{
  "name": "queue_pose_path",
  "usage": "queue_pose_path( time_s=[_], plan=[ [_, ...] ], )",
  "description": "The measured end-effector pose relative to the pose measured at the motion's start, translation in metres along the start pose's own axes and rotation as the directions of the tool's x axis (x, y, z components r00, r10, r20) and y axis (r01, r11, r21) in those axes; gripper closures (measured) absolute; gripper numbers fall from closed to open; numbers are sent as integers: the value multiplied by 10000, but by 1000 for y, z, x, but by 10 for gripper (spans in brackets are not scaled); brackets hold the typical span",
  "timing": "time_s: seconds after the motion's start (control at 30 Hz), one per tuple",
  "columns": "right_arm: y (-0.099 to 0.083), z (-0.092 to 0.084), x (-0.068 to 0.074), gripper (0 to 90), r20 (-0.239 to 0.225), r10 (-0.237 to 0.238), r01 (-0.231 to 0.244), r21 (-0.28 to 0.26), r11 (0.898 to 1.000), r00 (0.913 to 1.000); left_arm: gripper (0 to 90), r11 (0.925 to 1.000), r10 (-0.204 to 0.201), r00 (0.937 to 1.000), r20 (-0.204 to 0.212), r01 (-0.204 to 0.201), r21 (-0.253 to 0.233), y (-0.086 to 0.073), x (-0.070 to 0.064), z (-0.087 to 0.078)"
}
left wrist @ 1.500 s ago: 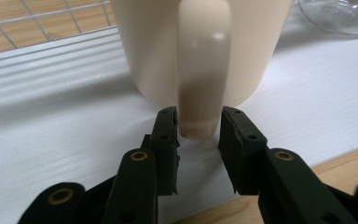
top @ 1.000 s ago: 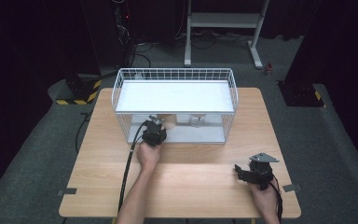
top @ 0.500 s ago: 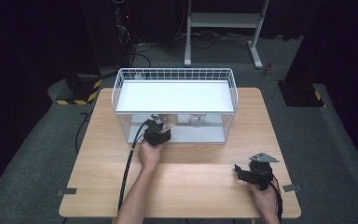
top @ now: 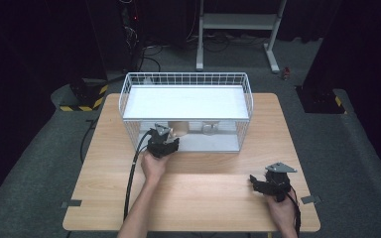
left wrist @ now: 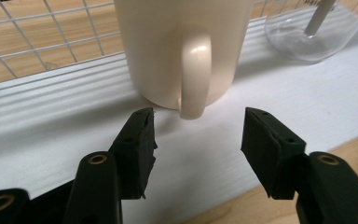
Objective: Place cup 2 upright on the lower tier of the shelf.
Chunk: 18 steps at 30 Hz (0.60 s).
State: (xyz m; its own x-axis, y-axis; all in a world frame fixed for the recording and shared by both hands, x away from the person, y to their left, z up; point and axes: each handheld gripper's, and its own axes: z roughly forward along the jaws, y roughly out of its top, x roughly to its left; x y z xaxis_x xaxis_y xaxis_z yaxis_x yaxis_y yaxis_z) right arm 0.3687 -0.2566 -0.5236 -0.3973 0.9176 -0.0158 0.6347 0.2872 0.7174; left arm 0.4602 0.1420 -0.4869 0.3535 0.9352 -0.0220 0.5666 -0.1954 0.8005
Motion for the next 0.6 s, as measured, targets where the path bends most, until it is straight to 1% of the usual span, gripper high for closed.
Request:
queue_pose_path(
  time_s=[0.07, 0.13, 0.2, 0.37, 0.43, 0.5, 0.53, 0.6],
  plan=[
    [0, 0, 0, 224, 1, 1, -1, 0, 10000, 10000, 437, 9999, 83, 9999, 57, -82, -81, 0, -1, -4],
    [0, 0, 0, 224, 1, -2, 2, -2, 10000, 10000, 427, 9995, 249, 9997, 10, -249, -191, -1, -2, -7],
    [0, 0, 0, 224, 1, 0, 0, 1, 10000, 10000, 423, 9993, 279, 9996, 37, -278, -252, -1, -3, -10],
    [0, 0, 0, 224, 3, 4, -4, 1, 10000, 10000, 415, 9982, 506, 9987, 103, -502, -317, -1, -6, -17],
    [0, 0, 0, 224, 3, 0, 0, -2, 10000, 10000, 415, 9976, 597, 9982, 65, -594, -353, -1, -7, -19],
    [0, 0, 0, 224, 4, 1, -1, -1, 10000, 10000, 415, 9976, 584, 9983, 56, -581, -384, -2, -7, -22],
    [0, 0, 0, 224, 5, 4, -4, -1, 10000, 10000, 415, 9979, 501, 9987, 98, -497, -410, -3, -7, -23],
    [0, 0, 0, 224, 4, 3, -3, -2, 10000, 10000, 406, 9981, 522, 9986, 128, -517, -350, -3, -6, -26]
  ],
)
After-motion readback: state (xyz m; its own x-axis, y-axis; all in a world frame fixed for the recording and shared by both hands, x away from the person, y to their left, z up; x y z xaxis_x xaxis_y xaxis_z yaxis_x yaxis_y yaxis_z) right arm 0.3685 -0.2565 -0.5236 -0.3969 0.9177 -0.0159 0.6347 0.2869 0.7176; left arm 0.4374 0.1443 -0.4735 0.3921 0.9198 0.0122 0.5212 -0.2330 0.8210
